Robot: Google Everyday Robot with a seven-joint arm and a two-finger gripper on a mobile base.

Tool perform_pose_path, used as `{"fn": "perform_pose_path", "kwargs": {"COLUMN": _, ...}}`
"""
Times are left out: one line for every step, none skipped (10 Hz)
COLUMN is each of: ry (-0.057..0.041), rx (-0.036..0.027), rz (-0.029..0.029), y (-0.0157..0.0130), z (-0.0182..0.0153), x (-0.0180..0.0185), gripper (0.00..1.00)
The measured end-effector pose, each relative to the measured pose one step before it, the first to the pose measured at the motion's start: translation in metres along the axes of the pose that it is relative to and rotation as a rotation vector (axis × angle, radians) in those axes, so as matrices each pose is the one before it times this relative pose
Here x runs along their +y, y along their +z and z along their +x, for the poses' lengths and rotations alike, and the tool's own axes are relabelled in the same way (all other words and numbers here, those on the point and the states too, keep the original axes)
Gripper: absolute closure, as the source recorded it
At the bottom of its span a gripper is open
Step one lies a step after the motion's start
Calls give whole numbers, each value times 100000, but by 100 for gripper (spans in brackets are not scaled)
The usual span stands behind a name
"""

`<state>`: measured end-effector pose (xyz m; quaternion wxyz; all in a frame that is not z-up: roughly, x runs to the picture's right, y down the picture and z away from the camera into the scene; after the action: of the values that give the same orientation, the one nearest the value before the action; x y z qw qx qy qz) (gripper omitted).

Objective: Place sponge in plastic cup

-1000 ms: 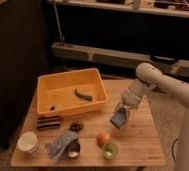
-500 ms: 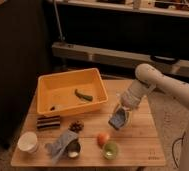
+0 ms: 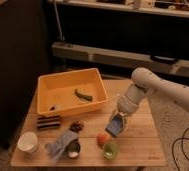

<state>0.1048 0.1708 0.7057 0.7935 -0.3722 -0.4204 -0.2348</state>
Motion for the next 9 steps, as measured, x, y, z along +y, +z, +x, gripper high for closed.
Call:
{"fn": "perform_pose_path", "kwargs": {"ry": -1371, "rx": -750, "rz": -444, "y": 642, "z": -1435, "x": 781, "gripper": 100}}
{"fn": "perform_pose_path", "kwargs": {"ry": -1993, "rx": 197, "rz": -1869, "y": 969, "z": -1444, "x": 674, "gripper": 100}}
{"fn": "perform_pose_path", "kwargs": {"ry": -1515, "rx": 354, "rz": -1655, "y": 841, "z": -868, "x": 396, "gripper": 100}}
{"fn": "perform_pose_path", "kwargs": {"ry": -2081, "rx": 464, "rz": -1912, "y": 1400, "z": -962, "x": 609, "gripper": 100}}
{"fn": "perform_pose_path", "kwargs": {"ry": -2520, "rx": 953, "rz": -1591, "y": 1114, "z": -583, "x": 633, "gripper": 100}}
{"fn": "perform_pose_path", "kwargs": {"ry": -1988, "rx": 306, "rz": -1118, "y": 959, "z": -409, "x": 445, "gripper": 100}}
{"fn": "perform_pose_path", "kwargs": {"ry": -955, "rx": 75, "rz": -495, "y": 802, "z": 63, "x": 512, "gripper": 100}}
{"fn": "perform_pose_path", "kwargs": {"ry": -229, "rx": 55, "rz": 210, "y": 736, "z": 581, "x": 422, "gripper": 100}}
{"fn": "perform_pose_path", "kwargs": {"ry": -401, "rx": 270, "rz": 90, "y": 220, "z": 223, "x": 70, "gripper": 100}}
